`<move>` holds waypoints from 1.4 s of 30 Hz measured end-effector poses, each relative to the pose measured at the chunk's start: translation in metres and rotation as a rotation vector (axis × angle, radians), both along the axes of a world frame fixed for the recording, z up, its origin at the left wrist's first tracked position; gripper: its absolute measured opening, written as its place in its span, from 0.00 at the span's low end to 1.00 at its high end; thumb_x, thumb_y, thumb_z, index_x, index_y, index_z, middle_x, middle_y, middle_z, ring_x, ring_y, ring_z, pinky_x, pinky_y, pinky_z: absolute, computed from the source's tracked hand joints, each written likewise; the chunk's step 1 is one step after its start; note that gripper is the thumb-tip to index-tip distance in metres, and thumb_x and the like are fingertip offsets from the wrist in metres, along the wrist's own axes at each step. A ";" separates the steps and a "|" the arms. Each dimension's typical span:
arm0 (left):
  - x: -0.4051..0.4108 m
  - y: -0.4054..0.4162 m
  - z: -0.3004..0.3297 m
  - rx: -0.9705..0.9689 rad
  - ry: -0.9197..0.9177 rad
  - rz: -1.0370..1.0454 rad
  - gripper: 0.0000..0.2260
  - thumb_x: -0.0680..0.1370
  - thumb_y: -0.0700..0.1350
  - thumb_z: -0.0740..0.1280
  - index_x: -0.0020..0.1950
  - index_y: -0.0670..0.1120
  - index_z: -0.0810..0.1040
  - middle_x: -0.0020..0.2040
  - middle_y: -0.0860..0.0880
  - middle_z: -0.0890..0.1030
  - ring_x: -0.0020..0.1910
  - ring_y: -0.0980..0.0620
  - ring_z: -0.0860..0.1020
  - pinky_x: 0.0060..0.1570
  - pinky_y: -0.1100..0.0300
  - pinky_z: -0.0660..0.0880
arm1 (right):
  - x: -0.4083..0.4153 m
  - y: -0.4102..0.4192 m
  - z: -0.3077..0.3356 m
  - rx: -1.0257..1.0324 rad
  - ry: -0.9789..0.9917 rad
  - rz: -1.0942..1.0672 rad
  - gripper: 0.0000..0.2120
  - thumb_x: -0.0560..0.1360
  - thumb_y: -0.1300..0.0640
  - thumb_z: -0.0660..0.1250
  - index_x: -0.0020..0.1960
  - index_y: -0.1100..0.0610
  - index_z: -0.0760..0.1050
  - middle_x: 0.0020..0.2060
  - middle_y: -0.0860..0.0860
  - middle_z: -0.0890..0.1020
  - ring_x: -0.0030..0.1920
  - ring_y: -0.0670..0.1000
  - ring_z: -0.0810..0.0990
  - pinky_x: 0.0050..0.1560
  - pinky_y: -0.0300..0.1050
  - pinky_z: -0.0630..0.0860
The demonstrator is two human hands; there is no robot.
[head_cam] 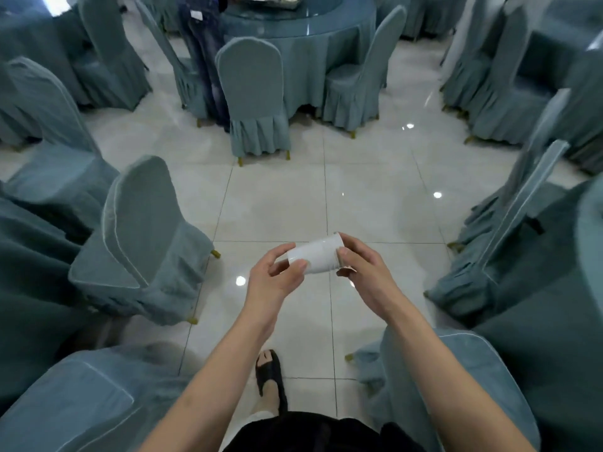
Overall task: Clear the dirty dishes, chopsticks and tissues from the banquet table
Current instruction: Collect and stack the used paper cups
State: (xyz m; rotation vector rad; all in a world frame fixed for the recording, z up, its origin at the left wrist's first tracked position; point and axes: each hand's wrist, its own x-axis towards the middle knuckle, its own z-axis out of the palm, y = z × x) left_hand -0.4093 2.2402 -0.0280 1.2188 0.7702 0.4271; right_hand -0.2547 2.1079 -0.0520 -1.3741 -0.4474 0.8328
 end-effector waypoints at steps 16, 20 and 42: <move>0.208 0.126 0.006 0.145 0.020 -0.540 0.16 0.76 0.47 0.75 0.63 0.55 0.80 0.52 0.50 0.85 0.52 0.50 0.84 0.60 0.48 0.81 | 0.127 0.073 0.000 0.069 0.079 -0.574 0.15 0.82 0.62 0.64 0.66 0.56 0.79 0.56 0.54 0.83 0.54 0.53 0.79 0.52 0.52 0.74; 0.268 0.132 -0.002 0.159 0.047 -0.612 0.16 0.76 0.47 0.75 0.63 0.56 0.80 0.53 0.51 0.86 0.53 0.51 0.84 0.59 0.49 0.81 | 0.170 0.075 -0.011 0.063 0.092 -0.643 0.19 0.77 0.56 0.67 0.67 0.57 0.78 0.60 0.58 0.82 0.55 0.54 0.79 0.52 0.51 0.76; 0.592 0.042 -0.001 0.069 0.055 -0.959 0.13 0.77 0.38 0.74 0.58 0.52 0.81 0.52 0.46 0.87 0.54 0.45 0.84 0.63 0.44 0.78 | 0.425 -0.017 -0.012 0.026 0.112 -1.022 0.21 0.72 0.57 0.66 0.64 0.55 0.79 0.57 0.55 0.84 0.55 0.52 0.81 0.55 0.53 0.77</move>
